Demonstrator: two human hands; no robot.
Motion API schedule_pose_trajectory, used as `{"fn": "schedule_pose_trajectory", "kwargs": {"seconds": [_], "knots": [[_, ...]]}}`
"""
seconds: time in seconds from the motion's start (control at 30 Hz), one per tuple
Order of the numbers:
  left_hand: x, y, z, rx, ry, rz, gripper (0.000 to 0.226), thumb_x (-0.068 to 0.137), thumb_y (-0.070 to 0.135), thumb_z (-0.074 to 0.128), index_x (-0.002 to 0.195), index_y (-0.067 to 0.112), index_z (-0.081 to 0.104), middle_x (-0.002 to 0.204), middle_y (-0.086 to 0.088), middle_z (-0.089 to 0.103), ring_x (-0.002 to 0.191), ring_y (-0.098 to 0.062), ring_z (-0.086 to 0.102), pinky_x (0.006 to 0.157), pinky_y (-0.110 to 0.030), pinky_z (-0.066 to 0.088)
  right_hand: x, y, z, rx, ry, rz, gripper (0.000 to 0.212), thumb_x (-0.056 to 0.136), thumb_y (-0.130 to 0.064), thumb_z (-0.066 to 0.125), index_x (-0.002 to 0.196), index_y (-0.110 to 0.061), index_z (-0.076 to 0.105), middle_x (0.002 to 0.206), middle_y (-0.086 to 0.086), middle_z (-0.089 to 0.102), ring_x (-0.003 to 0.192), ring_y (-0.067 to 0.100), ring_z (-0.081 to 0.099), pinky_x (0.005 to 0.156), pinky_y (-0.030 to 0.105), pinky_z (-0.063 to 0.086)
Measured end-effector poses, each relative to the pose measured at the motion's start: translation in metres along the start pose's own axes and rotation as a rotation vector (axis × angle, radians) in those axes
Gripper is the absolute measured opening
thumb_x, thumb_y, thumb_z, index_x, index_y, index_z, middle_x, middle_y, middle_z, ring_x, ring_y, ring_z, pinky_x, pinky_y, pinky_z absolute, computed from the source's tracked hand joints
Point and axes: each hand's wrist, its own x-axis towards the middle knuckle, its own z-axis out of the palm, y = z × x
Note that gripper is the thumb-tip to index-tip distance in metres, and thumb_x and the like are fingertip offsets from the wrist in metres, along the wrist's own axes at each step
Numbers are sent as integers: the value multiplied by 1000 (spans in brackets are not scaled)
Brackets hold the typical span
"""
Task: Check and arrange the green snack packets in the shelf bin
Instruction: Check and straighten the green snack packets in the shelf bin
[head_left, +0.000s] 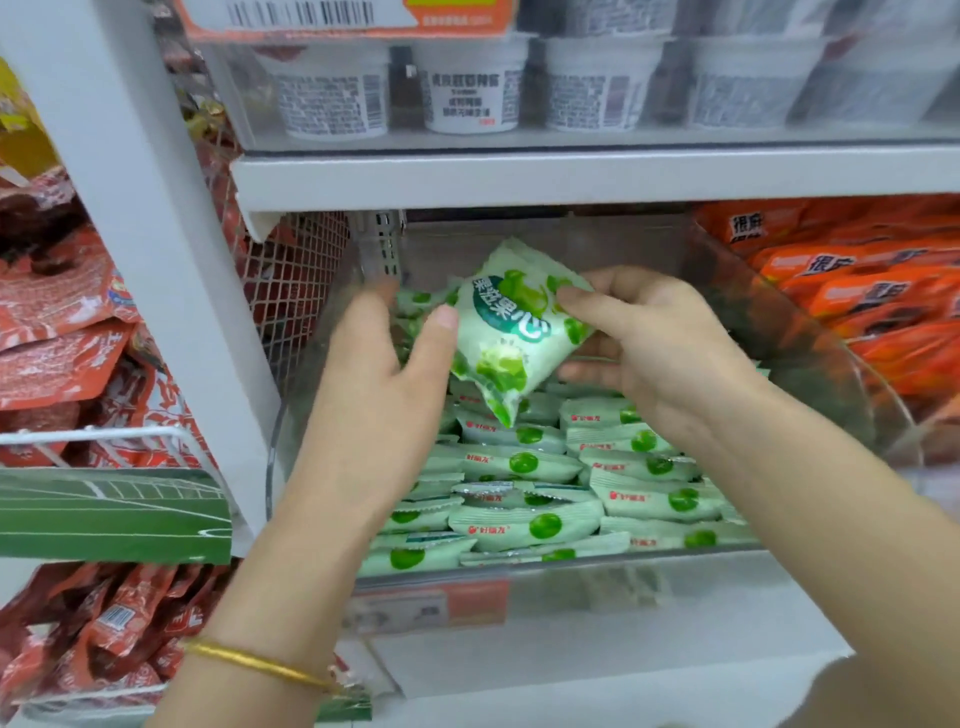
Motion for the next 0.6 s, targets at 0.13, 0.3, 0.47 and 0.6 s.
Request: {"fn": "schedule_pose_trajectory", "kwargs": {"seconds": [0.13,0.3,0.47,0.6], "knots": [[-16,7,6,-282,-267,-26,58,85,33,67,135,42,38,102,21,63,96,14,57,79,-1,43,-14,5,-20,-33,-101,14,6,89,-15,59,83,-16,61,64,-5,65,55,10,57,45,22,48],[-23,5,14,-322,-465,110,75,81,14,67,134,54,31,143,9,45,128,-8,47,106,-30,40,-16,7,-27,-11,-88,-36,6,89,-21,60,90,-17,65,79,3,69,65,15,63,60,32,53],[-26,3,22,-282,-382,143,65,87,15,61,136,48,33,139,31,39,131,10,34,111,-32,30,-23,10,-28,-20,-113,-121,22,92,-30,54,113,-23,55,79,-6,71,64,12,67,50,27,52],[-29,2,21,-361,-379,122,69,76,17,63,132,49,39,144,19,41,132,-9,42,110,-44,34,-27,9,-29,-84,-168,-238,34,92,-19,58,123,-28,50,90,12,72,71,17,70,55,30,53]]}}
